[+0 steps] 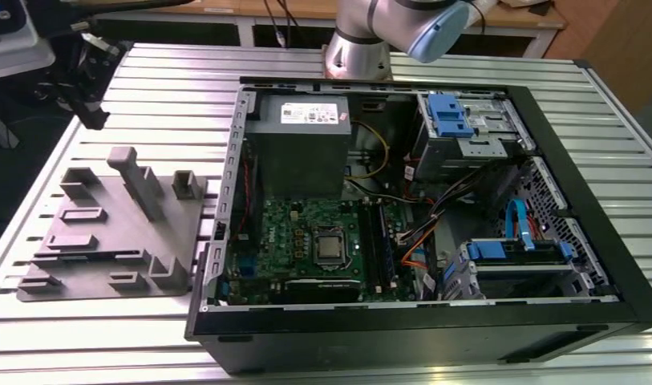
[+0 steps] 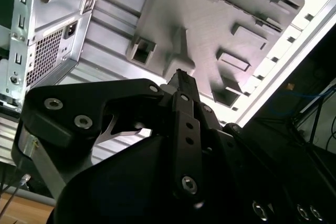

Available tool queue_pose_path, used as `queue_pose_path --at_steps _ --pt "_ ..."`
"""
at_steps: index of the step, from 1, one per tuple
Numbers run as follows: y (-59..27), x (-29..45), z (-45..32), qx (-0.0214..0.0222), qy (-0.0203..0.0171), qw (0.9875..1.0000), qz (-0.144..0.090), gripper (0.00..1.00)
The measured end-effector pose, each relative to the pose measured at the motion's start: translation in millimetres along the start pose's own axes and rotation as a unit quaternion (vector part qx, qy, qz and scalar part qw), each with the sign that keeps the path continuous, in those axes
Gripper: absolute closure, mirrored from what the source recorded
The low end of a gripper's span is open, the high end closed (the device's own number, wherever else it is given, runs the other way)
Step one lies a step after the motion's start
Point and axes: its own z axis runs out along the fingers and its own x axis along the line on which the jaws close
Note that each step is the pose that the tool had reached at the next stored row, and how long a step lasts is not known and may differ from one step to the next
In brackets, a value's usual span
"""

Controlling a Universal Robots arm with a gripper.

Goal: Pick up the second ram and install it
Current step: 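Reach for the second ram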

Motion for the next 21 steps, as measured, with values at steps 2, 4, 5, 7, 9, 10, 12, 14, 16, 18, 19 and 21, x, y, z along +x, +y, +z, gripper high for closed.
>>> queue_pose_path --at_steps 2,4,5,7,9,10,12,14,16,18,19,21 --pt "-3.1 2.5 0.5 0.0 0.0 1.0 0.0 0.93" --pt "-6.3 5.1 0.9 0.0 0.0 1.0 0.0 0.93" --pt "-7.7 6.4 1.2 0.0 0.0 1.0 0.0 0.93" --pt "-10.5 8.8 1.8 0.0 0.0 1.0 0.0 0.93" --pt "-13.3 11.1 2.3 0.0 0.0 1.0 0.0 0.93" --pt "-14.6 12.1 2.5 0.0 0.0 1.0 0.0 0.93" --pt "-17.4 14.3 3.0 0.0 0.0 1.0 0.0 0.93" --pt "-20.3 16.7 3.5 0.0 0.0 1.0 0.0 0.93" --pt "-22.9 19.1 4.1 0.0 0.0 1.0 0.0 0.93" --pt "-25.4 21.2 5.0 0.0 0.0 1.0 0.0 0.93" --pt "-26.5 22.3 5.5 0.0 0.0 1.0 0.0 0.93" --pt "-28.8 24.6 6.6 0.0 0.0 1.0 0.0 0.93"
